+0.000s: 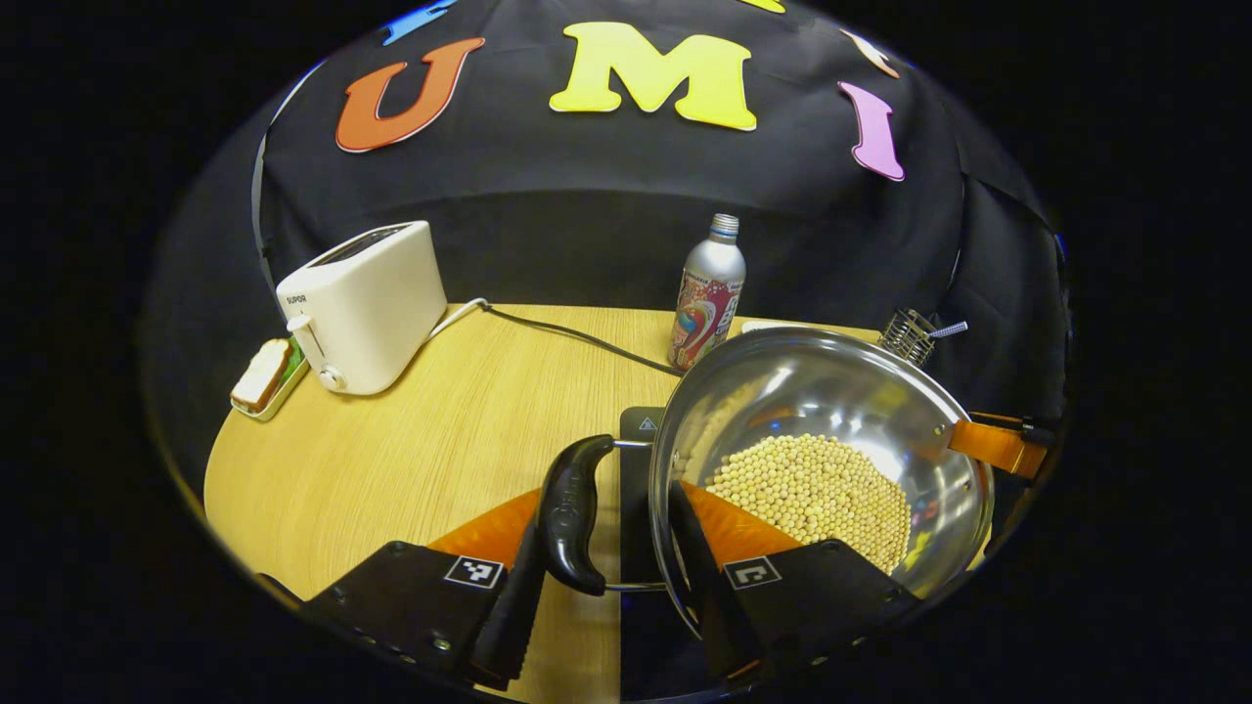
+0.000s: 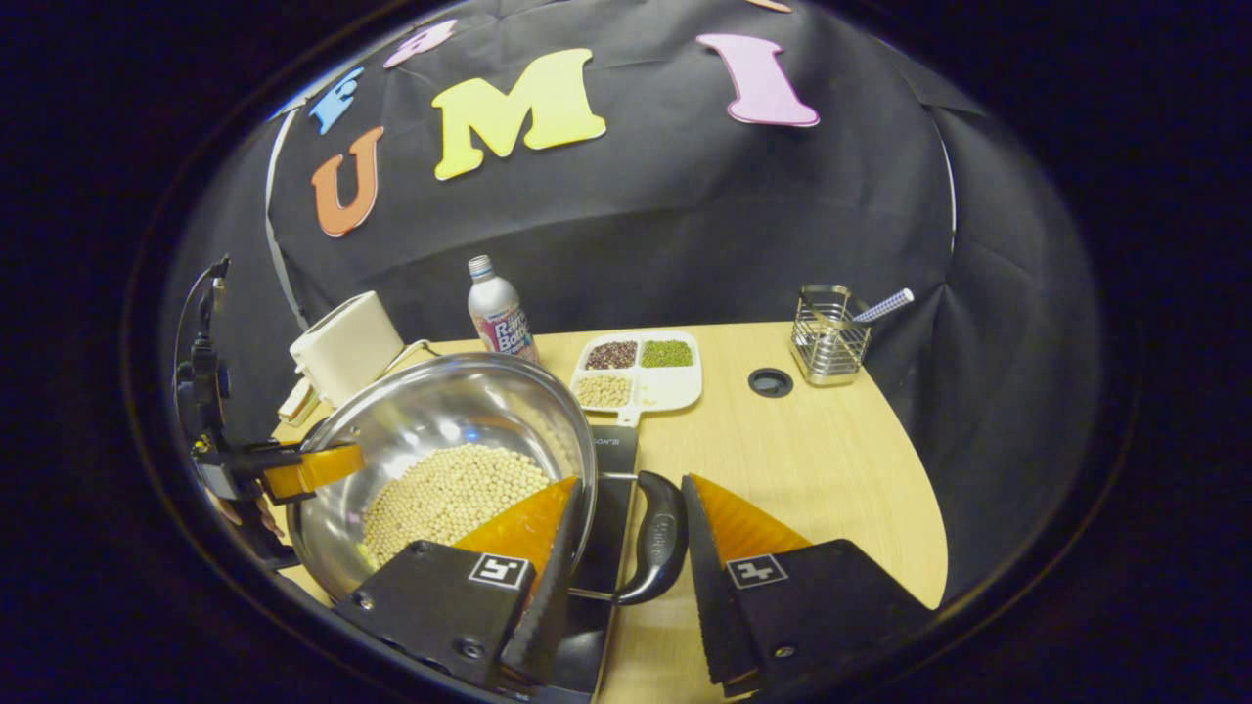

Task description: First push the handle of the pot to place it horizontally, then grasp the pot with both hands and set it on the induction cooktop.

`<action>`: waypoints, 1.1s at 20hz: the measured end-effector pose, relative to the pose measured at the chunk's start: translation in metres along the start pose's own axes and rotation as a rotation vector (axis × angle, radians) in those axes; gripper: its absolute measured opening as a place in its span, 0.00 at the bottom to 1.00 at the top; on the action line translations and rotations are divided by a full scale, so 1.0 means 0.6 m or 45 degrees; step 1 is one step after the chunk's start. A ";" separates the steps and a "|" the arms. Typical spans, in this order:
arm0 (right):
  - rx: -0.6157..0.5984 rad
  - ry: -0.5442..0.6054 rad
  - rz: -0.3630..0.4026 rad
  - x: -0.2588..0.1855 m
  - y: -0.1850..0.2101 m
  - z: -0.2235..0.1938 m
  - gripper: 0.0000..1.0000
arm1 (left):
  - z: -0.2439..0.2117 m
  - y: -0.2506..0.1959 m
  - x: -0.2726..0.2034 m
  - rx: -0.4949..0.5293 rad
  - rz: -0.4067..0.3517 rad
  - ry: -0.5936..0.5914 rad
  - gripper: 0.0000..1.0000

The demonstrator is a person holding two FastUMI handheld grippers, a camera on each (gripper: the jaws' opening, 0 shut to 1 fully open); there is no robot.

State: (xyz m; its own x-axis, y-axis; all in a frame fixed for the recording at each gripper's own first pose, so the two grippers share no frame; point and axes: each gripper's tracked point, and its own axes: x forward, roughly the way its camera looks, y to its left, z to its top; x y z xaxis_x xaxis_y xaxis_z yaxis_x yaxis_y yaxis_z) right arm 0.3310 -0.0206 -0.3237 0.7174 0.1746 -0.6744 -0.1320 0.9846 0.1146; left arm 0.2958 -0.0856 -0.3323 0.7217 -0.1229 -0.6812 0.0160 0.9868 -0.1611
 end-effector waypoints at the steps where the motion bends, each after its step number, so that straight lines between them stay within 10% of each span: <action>1: 0.006 -0.002 -0.014 -0.002 -0.001 -0.002 0.60 | -0.002 -0.001 -0.003 -0.014 0.003 0.001 0.67; 5: -0.041 -0.084 -0.075 -0.030 -0.003 -0.002 0.65 | 0.012 0.019 -0.029 -0.020 0.090 -0.082 0.71; 7: -0.088 -0.201 -0.130 -0.061 -0.012 0.016 0.65 | 0.015 0.020 -0.053 -0.038 0.099 -0.125 0.91; 13: -0.094 -0.361 -0.133 -0.171 0.012 0.012 1.00 | 0.021 0.010 -0.158 -0.031 0.106 -0.256 0.95; 22: -0.063 -0.461 -0.141 -0.316 0.030 -0.037 0.99 | -0.003 -0.025 -0.321 -0.027 0.040 -0.401 0.95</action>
State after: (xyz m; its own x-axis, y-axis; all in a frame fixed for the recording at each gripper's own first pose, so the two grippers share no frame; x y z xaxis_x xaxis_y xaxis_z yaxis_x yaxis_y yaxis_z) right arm 0.1776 -0.0361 -0.2100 0.9233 0.0674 -0.3782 -0.0671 0.9977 0.0140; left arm 0.1550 -0.0771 -0.1999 0.9006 -0.0505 -0.4317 -0.0216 0.9868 -0.1606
